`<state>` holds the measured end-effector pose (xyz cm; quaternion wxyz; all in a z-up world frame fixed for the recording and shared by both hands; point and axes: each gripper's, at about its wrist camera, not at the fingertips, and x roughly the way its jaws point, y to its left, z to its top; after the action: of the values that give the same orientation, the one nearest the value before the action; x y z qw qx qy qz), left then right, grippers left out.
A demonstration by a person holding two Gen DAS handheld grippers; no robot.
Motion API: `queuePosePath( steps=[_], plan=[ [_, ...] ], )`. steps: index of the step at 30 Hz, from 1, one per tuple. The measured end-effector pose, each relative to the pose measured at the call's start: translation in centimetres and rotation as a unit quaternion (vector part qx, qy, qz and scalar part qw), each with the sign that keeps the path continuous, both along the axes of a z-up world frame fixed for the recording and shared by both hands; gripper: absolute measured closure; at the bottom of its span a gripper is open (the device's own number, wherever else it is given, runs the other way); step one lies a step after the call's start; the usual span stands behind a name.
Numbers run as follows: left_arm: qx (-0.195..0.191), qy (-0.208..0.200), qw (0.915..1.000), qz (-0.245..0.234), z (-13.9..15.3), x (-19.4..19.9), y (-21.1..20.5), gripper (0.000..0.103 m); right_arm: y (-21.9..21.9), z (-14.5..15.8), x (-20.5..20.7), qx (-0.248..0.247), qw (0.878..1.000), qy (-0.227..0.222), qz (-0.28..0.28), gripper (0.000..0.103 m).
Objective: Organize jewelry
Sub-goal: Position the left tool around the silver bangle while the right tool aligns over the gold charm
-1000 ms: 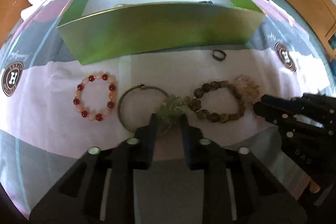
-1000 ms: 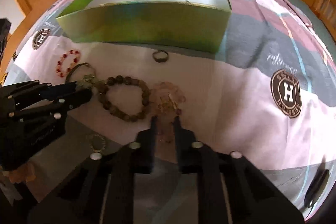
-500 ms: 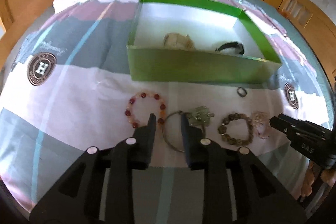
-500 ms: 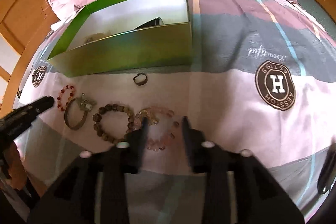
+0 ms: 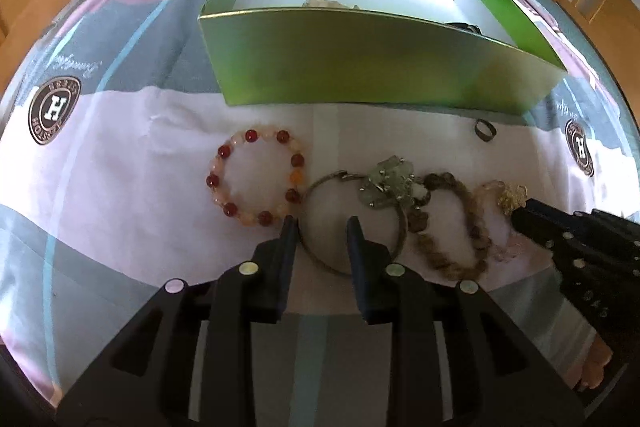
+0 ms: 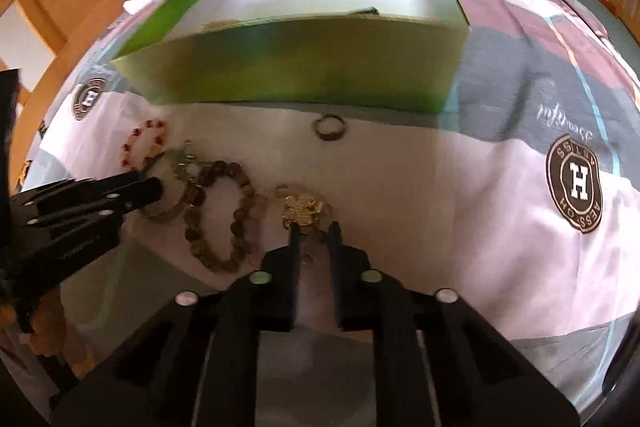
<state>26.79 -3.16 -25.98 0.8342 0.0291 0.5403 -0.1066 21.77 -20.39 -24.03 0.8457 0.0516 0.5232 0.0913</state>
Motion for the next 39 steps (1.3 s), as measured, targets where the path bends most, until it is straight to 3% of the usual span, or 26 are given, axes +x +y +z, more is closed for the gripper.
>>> queuePosePath(
  steps=[6, 10, 18, 24, 25, 26, 29, 32, 35, 39],
  plan=[
    [-0.002, -0.009, 0.9999, 0.008, 0.6, 0.1, 0.3, 0.092, -0.8, 2.4, -0.9, 0.028, 0.998, -0.055, -0.009, 0.103],
    [-0.007, -0.021, 0.9996, 0.017, 1.3, -0.1, 0.8, 0.092, -1.6, 1.7, -0.3, 0.017, 0.999, -0.04, -0.03, 0.103],
    [0.011, -0.02, 0.9994, 0.025, 1.0, 0.2, 0.8, 0.085, -0.3, 1.0, 0.2, -0.004, 0.999, -0.033, -0.015, 0.07],
    [0.009, -0.02, 0.9987, 0.045, 1.0, 0.4, 1.9, 0.076, 1.9, -0.6, 0.9, -0.032, 0.999, -0.026, 0.013, 0.07],
    [0.007, -0.021, 0.9986, 0.049, 1.1, 0.5, 2.1, 0.074, 2.0, -0.8, 0.9, -0.032, 0.999, -0.024, 0.015, 0.071],
    [0.006, -0.022, 0.9984, 0.053, 1.2, 0.5, 2.4, 0.073, 2.3, -0.9, 0.9, -0.036, 0.999, -0.025, 0.017, 0.082],
    [0.006, -0.028, 0.9975, 0.065, 1.9, 1.2, 3.5, 0.073, 2.3, -0.2, 0.7, -0.031, 0.999, -0.033, 0.019, 0.082],
    [-0.007, -0.038, 0.9936, 0.106, 3.0, 2.1, 5.9, 0.068, 1.0, 0.8, 0.4, -0.014, 0.999, -0.049, -0.003, 0.082],
    [-0.039, -0.03, 0.9843, 0.169, 3.5, 2.9, 9.1, 0.065, -0.3, 1.0, 0.5, -0.003, 0.999, -0.042, -0.029, 0.082],
    [-0.047, -0.006, 0.9814, 0.186, 2.4, 3.5, 9.9, 0.065, -1.0, 0.3, 0.8, -0.001, 0.999, -0.018, -0.05, 0.082]
  ],
)
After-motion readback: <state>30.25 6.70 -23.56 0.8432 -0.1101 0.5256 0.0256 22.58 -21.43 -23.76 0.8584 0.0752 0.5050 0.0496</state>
